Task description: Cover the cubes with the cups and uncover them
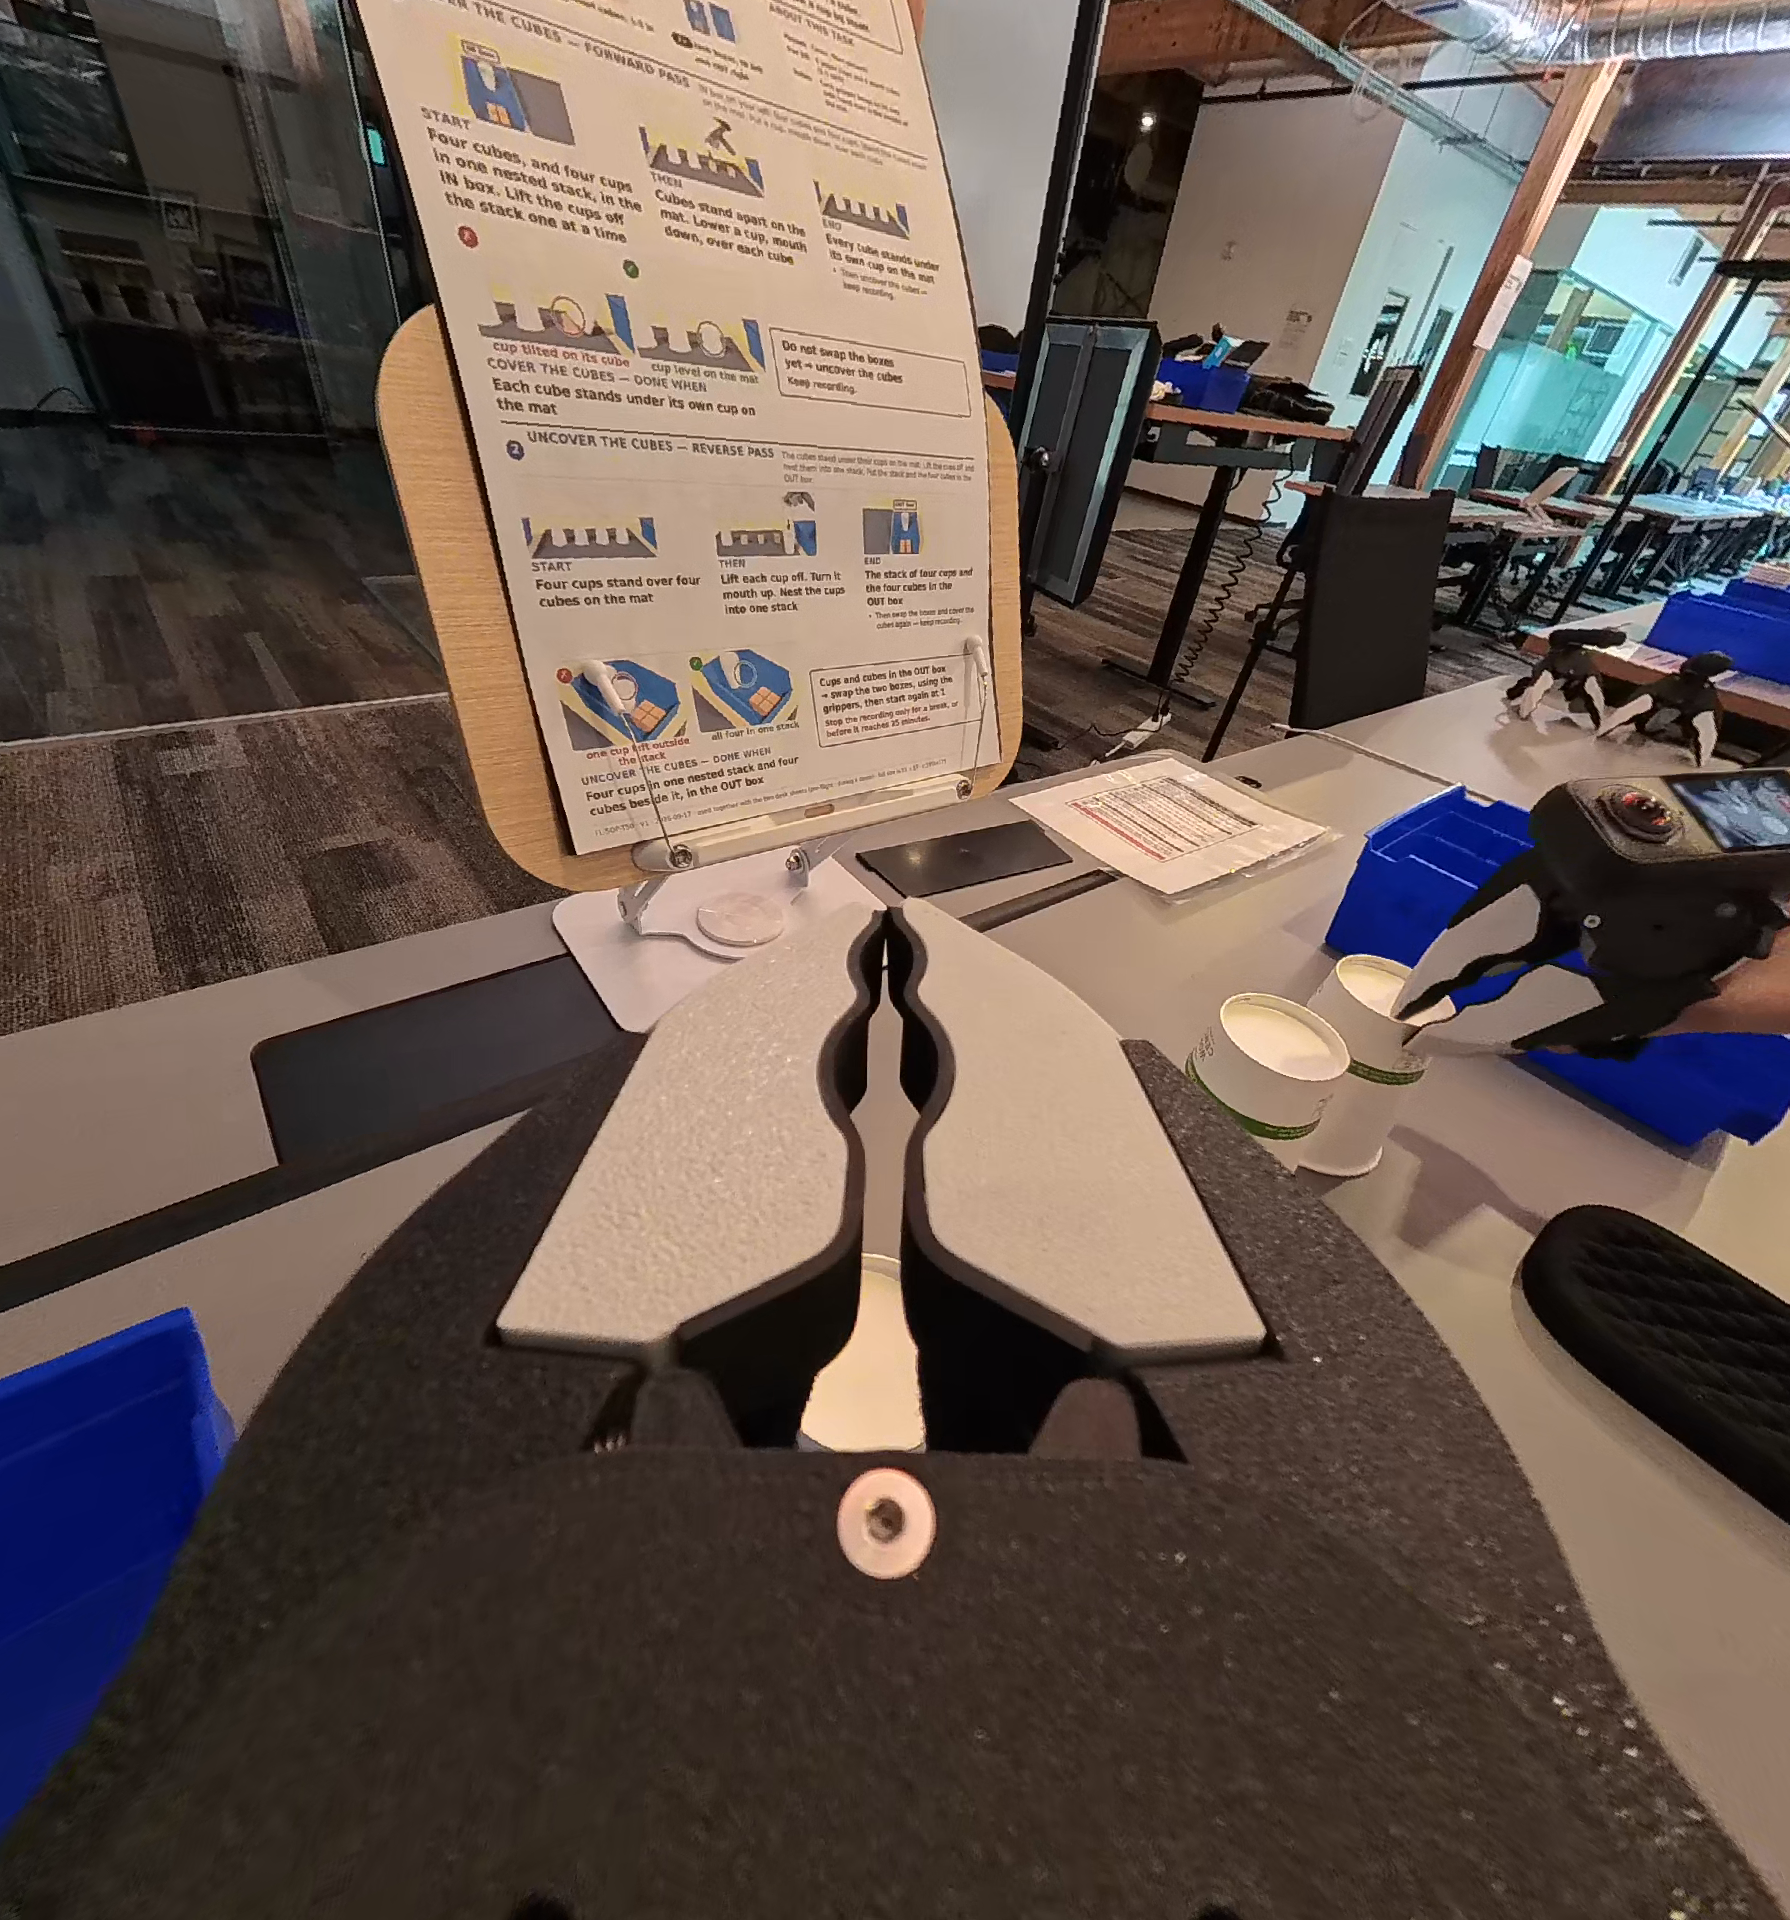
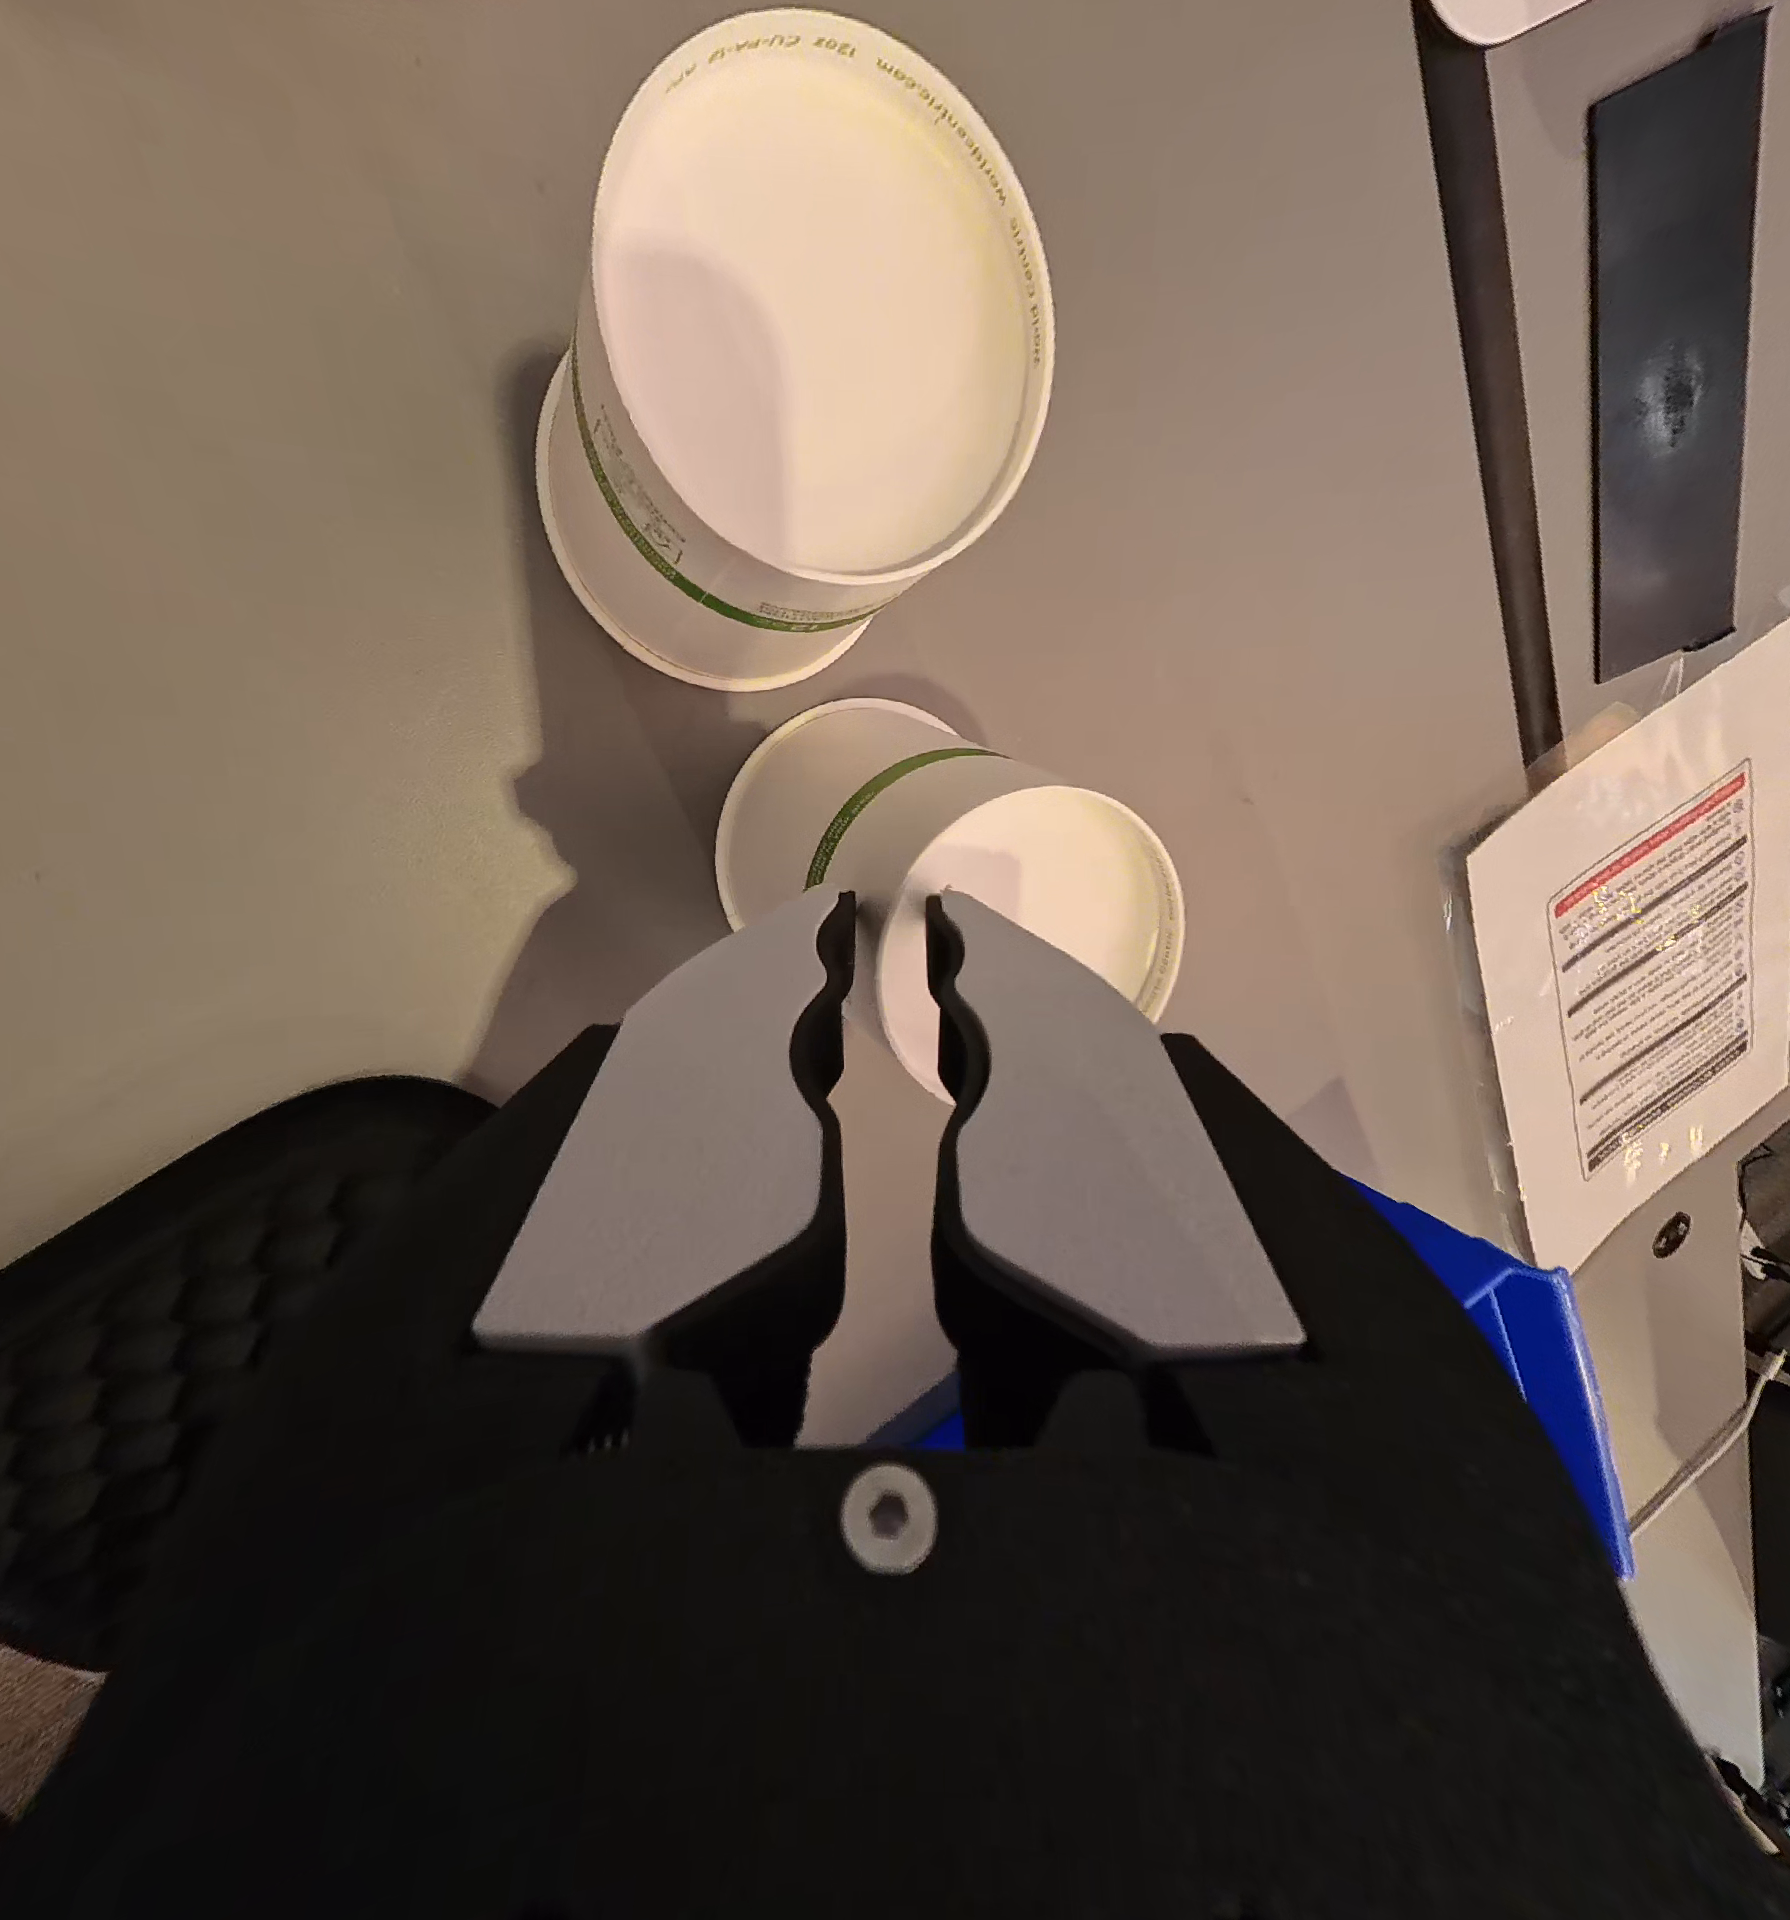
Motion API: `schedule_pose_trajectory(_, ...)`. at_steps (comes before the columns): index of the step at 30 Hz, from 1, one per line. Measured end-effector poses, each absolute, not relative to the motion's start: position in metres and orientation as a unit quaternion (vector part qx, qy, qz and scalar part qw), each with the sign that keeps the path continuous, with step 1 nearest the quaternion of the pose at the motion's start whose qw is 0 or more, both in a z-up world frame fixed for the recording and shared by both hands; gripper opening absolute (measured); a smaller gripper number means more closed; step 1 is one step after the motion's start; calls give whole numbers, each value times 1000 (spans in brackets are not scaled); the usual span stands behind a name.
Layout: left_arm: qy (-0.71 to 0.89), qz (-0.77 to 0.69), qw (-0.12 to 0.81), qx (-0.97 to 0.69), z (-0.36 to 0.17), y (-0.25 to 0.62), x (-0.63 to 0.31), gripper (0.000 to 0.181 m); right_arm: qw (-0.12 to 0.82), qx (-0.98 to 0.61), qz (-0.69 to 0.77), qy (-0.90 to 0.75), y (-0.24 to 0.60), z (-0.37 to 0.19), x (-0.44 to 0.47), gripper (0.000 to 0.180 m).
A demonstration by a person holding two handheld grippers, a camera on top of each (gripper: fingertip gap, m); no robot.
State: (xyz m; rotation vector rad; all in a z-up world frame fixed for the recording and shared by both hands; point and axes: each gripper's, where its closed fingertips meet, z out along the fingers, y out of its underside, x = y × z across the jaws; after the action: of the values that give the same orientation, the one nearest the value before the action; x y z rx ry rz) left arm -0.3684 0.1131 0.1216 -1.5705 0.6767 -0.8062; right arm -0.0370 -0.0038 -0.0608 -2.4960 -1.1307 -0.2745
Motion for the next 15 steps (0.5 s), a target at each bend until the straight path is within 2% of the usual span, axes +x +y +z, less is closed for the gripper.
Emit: schedule_pose_trajectory(15, 288, -348, 589, -670, 124, 112, -370, 0, 189, -893, -122, -389, -1, -60, -34, 6)
